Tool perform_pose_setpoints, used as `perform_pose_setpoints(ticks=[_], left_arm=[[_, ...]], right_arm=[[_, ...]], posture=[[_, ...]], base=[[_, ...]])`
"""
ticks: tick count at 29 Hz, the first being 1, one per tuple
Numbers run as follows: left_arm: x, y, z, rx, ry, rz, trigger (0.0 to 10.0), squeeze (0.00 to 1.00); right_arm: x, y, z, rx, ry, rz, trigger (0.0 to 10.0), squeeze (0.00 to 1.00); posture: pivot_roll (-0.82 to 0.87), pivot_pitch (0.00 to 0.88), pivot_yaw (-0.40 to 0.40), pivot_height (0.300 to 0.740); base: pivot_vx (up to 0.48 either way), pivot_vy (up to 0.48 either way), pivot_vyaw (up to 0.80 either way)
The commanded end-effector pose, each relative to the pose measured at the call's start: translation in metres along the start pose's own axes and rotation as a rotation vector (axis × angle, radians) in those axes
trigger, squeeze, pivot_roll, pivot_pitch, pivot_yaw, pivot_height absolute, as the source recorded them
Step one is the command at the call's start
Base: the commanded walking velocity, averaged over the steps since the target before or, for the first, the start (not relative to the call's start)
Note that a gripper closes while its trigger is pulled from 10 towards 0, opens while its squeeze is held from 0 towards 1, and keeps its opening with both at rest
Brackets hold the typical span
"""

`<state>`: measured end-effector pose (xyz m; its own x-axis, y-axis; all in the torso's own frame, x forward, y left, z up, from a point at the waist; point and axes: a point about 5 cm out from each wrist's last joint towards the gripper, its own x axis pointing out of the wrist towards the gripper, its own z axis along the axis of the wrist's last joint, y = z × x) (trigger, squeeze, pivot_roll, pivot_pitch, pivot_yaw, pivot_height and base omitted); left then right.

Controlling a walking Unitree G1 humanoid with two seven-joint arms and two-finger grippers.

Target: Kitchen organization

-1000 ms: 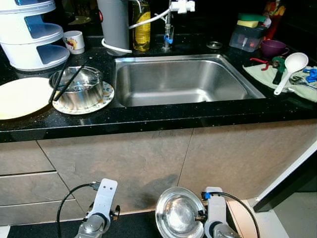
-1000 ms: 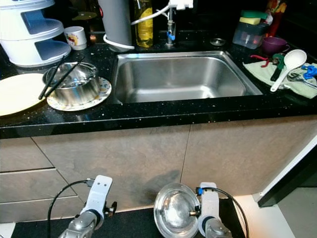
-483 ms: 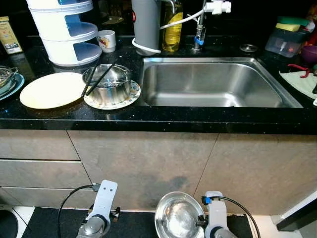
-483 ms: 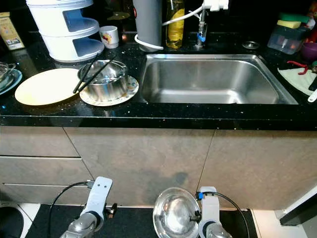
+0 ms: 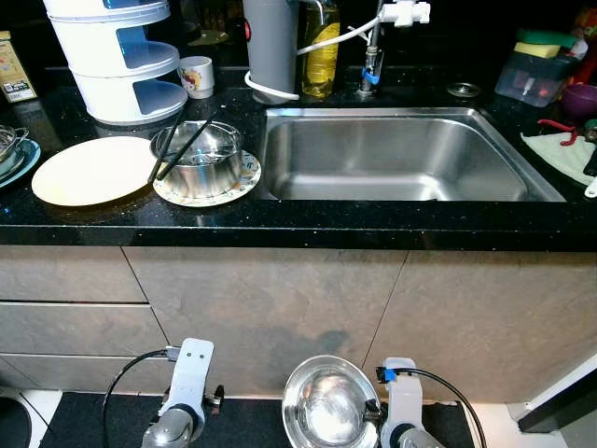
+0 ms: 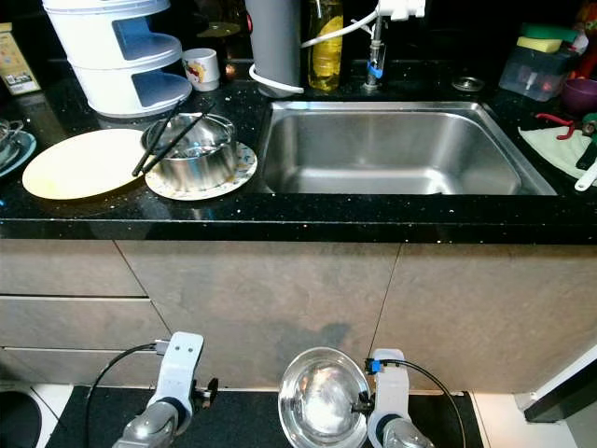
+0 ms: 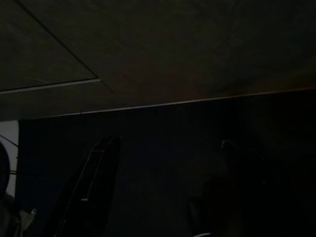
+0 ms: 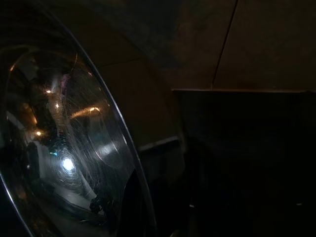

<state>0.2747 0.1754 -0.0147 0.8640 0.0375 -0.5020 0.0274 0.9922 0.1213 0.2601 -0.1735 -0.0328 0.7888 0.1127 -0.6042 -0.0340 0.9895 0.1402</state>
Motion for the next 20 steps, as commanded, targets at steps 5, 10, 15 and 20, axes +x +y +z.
perform_pose_setpoints(ticks=[5,10,15,20], left_arm=[[-0.006,0.011,-0.001,-0.052,-0.098,0.022,10.0,0.00],[-0.022,0.019,0.004,-0.122,-0.280,0.080,10.0,0.00],[-0.023,0.013,0.001,-0.079,-0.264,0.031,10.0,0.00],[-0.026,0.009,-0.001,-0.127,-0.275,0.029,10.0,0.00]], right_arm=[[0.001,0.000,0.018,0.037,-0.128,-0.017,10.0,0.00],[-0.001,0.010,0.025,-0.017,-0.203,0.060,10.0,0.00],[-0.002,0.008,0.021,0.020,-0.210,0.011,10.0,0.00],[-0.002,0.014,0.023,0.000,-0.240,0.016,10.0,0.00]], posture=[[-0.08,0.152,-0.010,0.740],[-0.08,0.152,-0.003,0.740],[-0.07,0.153,0.002,0.740],[-0.07,0.152,0.000,0.740]], base=[[0.000,0.000,0.00],[0.000,0.000,0.00],[0.000,0.000,0.00],[0.000,0.000,0.00]])
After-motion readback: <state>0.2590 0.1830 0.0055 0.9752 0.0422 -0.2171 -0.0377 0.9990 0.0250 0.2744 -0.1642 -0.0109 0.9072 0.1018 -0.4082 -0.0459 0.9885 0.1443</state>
